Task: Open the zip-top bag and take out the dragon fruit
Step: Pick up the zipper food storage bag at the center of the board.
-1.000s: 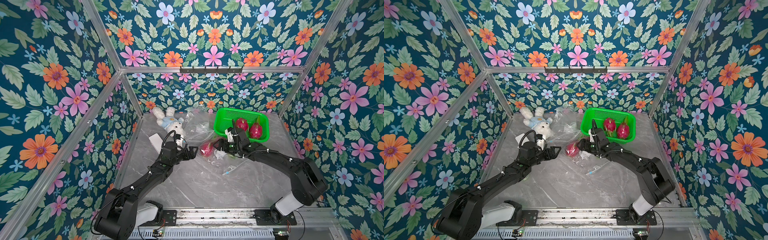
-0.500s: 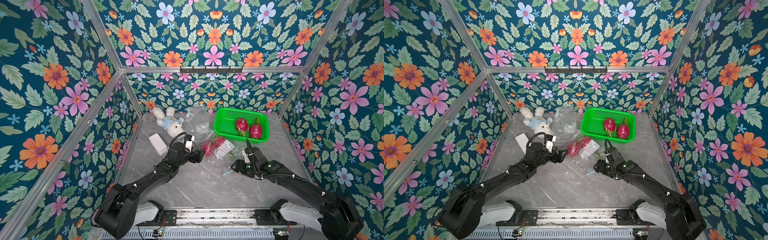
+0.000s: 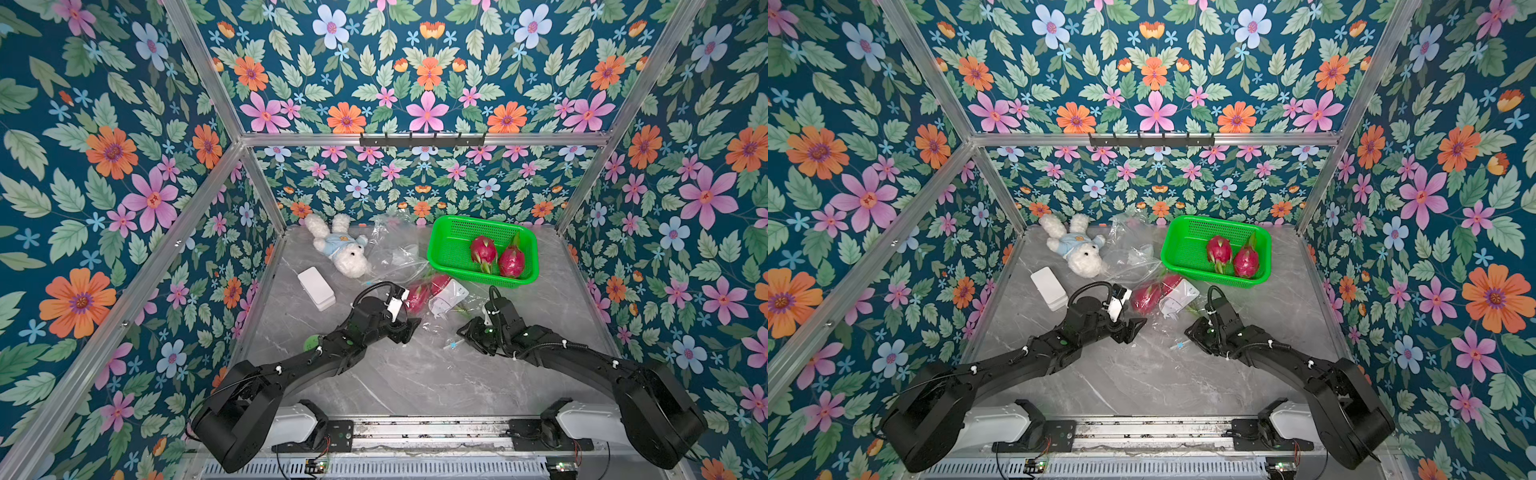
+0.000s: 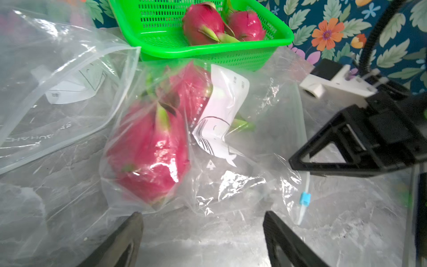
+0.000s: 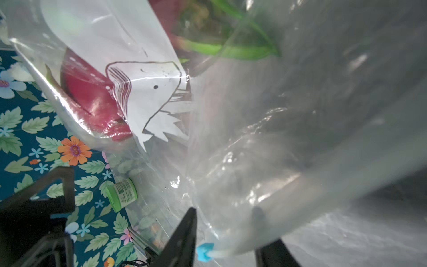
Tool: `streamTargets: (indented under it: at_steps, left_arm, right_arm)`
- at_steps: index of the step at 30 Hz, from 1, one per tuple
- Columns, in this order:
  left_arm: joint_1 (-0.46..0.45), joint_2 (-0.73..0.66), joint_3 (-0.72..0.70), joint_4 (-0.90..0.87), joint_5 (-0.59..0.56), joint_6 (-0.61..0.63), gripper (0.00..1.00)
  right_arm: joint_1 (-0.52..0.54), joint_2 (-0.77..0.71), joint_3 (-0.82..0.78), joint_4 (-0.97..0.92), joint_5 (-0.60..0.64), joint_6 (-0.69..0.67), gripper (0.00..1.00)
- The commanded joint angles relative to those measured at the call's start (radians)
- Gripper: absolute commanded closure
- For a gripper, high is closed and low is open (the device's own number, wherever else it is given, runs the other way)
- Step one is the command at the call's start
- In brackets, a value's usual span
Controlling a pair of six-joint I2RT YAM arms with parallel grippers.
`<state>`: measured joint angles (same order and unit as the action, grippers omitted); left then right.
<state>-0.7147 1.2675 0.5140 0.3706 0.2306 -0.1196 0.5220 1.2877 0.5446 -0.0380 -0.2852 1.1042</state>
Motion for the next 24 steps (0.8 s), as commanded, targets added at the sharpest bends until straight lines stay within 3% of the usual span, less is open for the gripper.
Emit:
streamTargets:
  at_steps: [1,4,7,13,19,24]
  left_arm:
    - [-0.032,-0.008,-0.006,0.028,-0.004,0.056,0.18]
    - [-0.062,0.002,-0.005,0.034,0.020,0.057,0.18]
    - [-0.091,0.019,0.009,0.047,0.043,0.052,0.18]
    - [-0.145,0.045,0.075,0.045,0.048,0.086,0.17]
    - [-0.189,0.092,0.136,0.059,0.077,0.112,0.17]
    - [-0.255,0.139,0.148,0.067,0.023,0.151,0.31]
  right_arm:
    - [-0.012,-0.003,-0.008,0.054,-0.028,0.068,0.82]
    - [-0.020,-0.050,-0.007,0.032,-0.032,0.077,0.97]
    - [-0.032,-0.106,0.019,-0.028,-0.028,0.069,0.99]
    - [-0.079,-0.196,0.043,-0.076,-0.028,0.069,1.00]
    - [-0.100,-0.183,0.057,-0.036,-0.062,0.076,1.00]
    - [-0.107,-0.160,0.070,-0.014,-0.076,0.073,1.00]
